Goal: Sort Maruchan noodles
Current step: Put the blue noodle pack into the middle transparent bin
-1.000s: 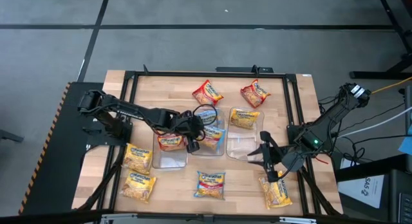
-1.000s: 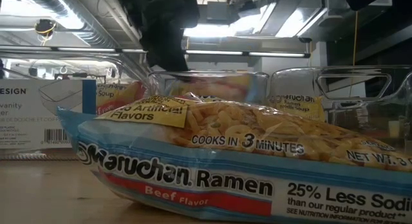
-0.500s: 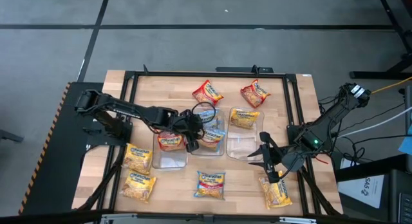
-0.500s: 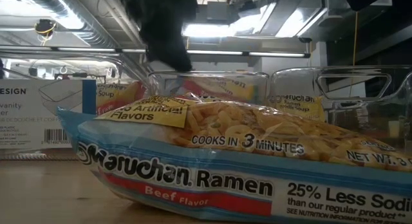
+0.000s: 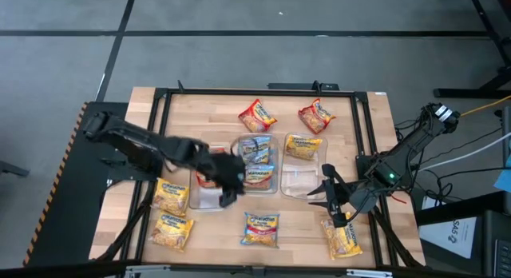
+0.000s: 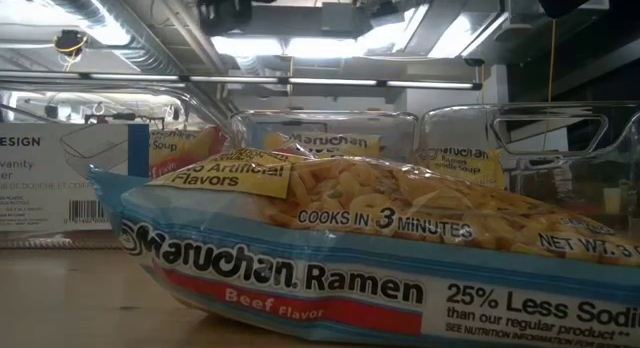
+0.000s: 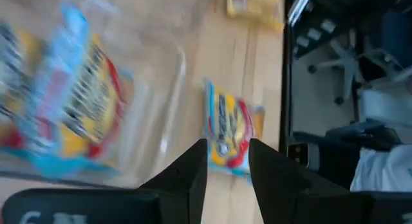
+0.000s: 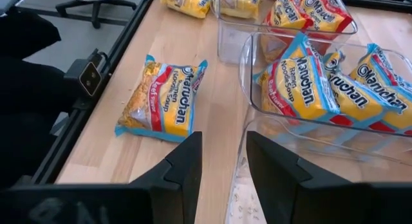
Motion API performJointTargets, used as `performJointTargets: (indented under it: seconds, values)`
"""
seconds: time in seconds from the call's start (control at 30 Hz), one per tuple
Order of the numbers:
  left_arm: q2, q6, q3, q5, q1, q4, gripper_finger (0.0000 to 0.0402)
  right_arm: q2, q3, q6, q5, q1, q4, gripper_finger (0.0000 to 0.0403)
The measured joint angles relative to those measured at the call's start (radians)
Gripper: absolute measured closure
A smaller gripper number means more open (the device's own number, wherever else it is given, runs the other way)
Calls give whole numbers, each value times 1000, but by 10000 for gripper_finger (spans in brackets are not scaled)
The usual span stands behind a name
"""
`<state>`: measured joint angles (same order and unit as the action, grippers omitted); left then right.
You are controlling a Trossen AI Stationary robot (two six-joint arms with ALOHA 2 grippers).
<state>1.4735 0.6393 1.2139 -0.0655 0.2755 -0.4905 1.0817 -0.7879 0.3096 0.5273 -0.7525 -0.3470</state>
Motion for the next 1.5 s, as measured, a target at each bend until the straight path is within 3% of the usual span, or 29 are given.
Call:
performJointTargets:
  seconds: [0.27,0.57,0.73,0.93,1.33,1.5]
  values:
    - [164,175,-1,119,180,167,287,0,0,0,-47,0,0,276]
    - [338,327,68,161,251,224,290,0,0,0,-114,0,0,276]
    - [398,349,226,151,258,6,291,0,0,4,-155,0,0,276]
    - [444,512,385,188,266,-287,291,0,0,35,-190,0,0,276]
    - [565,918,401,176,320,-233,291,0,0,38,-208,0,-3,276]
    - [570,1009,402,227,342,-229,292,0,0,34,-245,0,-5,276]
